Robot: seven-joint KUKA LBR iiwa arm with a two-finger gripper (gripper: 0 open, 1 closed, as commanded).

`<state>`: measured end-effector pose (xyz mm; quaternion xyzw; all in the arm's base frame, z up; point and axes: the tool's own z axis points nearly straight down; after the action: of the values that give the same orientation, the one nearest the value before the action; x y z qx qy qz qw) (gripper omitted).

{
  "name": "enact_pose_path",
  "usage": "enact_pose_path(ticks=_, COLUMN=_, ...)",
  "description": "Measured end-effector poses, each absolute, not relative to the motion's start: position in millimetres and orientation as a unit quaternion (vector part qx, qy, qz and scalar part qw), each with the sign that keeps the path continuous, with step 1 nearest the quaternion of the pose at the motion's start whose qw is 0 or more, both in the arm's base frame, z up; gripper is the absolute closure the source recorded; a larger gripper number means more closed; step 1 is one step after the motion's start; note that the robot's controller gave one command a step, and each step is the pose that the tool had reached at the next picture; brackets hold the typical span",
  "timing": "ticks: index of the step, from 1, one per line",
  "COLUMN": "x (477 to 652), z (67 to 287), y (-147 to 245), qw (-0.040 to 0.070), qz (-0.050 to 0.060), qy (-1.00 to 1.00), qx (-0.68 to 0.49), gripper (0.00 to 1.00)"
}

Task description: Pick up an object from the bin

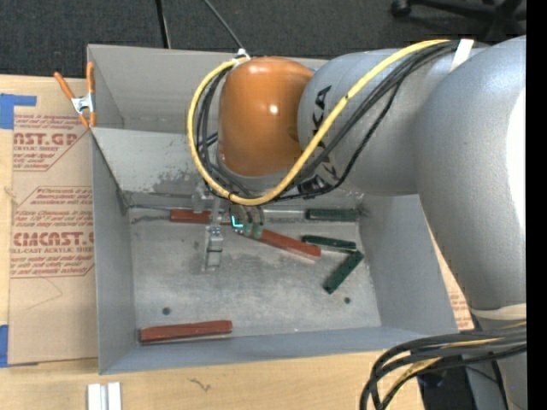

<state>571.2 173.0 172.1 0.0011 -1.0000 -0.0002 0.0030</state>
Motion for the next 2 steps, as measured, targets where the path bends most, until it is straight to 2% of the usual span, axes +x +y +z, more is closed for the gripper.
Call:
enact_pose_path(ticks=1, x=578.7, z=66.8, y=43.4, qw=0.001, qz=0.001, qy=-0.998, qx=0.059, gripper=0.0)
enact_pose_path(ticks=2, x=581.0, z=72.1, y=49.2, qw=-0.003, qz=-0.001, qy=-0.998, qx=0.062, gripper=1.0)
